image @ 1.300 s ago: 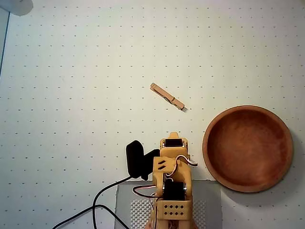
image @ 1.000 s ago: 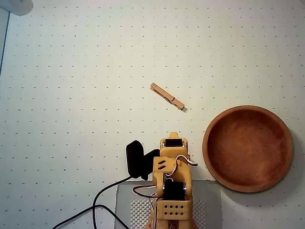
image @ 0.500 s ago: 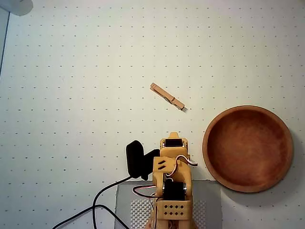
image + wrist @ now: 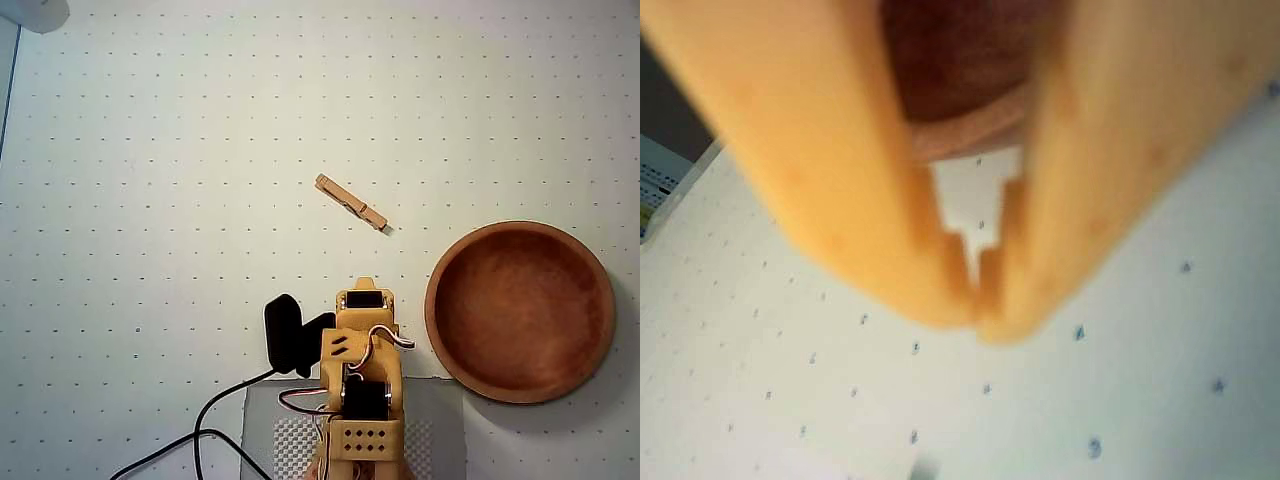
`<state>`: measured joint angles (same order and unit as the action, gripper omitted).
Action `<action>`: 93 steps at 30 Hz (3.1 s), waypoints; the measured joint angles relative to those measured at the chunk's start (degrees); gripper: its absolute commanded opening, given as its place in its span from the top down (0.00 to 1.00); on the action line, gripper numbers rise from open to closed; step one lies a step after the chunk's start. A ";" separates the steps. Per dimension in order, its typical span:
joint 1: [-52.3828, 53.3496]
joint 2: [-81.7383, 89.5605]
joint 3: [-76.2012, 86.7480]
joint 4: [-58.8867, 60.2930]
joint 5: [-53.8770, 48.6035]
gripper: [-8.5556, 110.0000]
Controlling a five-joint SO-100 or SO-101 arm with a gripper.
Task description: Grasp a clothespin and put it in the bowl.
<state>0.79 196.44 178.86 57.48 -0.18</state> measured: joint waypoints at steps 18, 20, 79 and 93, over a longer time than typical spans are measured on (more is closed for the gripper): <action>0.00 -22.59 -43.33 15.91 -25.14 0.95; 0.00 -31.82 -48.25 15.91 -29.71 0.95; -9.23 -117.86 -108.28 32.17 -70.66 0.95; -8.00 -132.63 -121.46 32.17 -70.66 0.95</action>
<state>-7.21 63.81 57.39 89.65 -70.84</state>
